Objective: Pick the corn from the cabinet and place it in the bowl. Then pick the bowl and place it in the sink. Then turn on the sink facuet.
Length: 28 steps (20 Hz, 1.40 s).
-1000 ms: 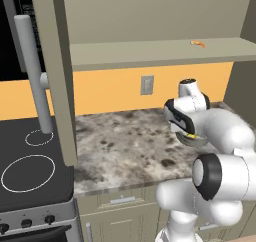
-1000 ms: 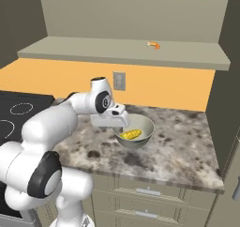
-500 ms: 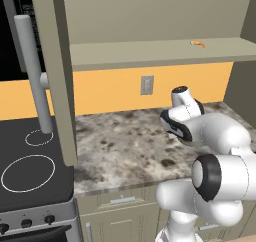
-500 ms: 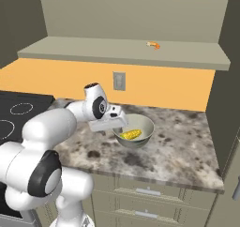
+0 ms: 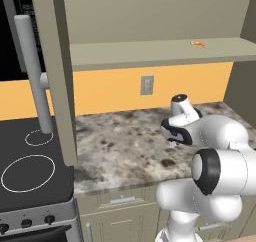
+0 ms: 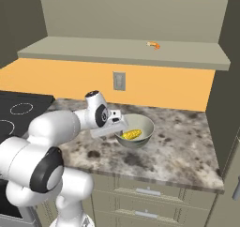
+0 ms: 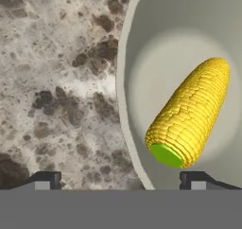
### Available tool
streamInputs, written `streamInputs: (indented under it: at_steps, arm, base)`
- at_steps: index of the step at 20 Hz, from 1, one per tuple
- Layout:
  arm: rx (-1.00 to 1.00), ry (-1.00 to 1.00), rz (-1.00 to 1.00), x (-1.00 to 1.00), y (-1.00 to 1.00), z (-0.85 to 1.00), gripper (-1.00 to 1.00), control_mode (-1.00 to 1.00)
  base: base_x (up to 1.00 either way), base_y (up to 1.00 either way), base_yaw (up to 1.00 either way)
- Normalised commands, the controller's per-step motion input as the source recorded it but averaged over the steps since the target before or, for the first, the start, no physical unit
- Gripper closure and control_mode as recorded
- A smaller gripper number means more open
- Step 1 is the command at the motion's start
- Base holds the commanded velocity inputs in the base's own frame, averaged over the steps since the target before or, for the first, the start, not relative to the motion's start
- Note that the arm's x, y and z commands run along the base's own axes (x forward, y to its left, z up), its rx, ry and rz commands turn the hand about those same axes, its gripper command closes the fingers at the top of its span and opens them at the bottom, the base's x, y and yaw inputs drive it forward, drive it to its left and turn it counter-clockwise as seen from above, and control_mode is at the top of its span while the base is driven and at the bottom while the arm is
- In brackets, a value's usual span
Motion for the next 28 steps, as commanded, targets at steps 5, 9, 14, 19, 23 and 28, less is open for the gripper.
streamInputs:
  at_steps: [5,9,14,19,23,28]
  arm:
    - [0.0,0.0,0.14,0.12,0.0,-0.22,-1.0,-1.0]
    - [0.0,0.0,0.13,0.07,-0.02,-0.1,-1.0,-1.0]
    - [0.0,0.0,0.11,0.01,-0.06,-0.13,-1.0,-1.0]
    - [-0.03,0.0,0.1,0.0,-0.01,-0.37,1.0,-1.0]
    - [-0.04,0.0,0.09,-0.01,0.0,-0.42,1.0,-1.0]
    - [-0.04,-0.07,0.1,-0.22,0.0,-0.15,1.0,-1.0]
  base:
    - [0.0,0.0,0.0]
    - [0.0,0.0,0.0]
    - [0.0,0.0,0.0]
    - [0.0,0.0,0.0]
    - [0.0,0.0,0.0]
    - [0.0,0.0,0.0]
